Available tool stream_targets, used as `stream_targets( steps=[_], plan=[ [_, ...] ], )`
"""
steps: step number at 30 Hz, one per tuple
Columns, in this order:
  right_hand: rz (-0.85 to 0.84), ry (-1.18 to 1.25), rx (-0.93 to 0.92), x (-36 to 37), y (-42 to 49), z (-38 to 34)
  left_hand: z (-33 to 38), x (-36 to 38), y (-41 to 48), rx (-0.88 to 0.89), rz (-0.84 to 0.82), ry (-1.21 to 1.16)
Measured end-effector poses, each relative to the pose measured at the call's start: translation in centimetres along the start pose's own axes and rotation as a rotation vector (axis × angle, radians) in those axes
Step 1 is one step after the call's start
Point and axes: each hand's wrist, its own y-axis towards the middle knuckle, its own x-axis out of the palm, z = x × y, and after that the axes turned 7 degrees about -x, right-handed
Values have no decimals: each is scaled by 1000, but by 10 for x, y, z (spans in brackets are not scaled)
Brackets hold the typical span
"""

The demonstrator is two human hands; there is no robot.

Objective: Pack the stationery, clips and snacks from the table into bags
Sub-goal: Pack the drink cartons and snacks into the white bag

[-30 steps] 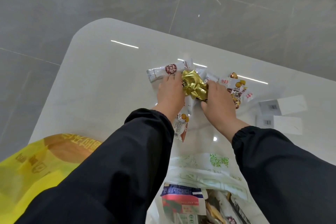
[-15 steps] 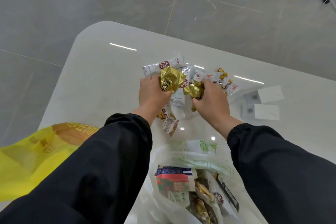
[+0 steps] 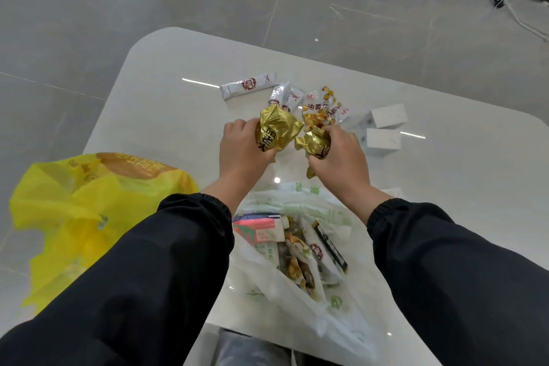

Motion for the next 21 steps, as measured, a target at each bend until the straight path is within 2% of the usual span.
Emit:
stream_targets(
  steps=[4, 11, 21],
  plan=[
    [35, 2, -27, -12, -38, 13, 9, 7, -39, 22, 24, -27],
    [-8, 32, -48, -11, -100, 29, 2, 29, -119, -127, -40, -93],
    [-95, 52, 69, 11, -173, 43, -11, 66, -186, -306, -130, -204]
  ],
)
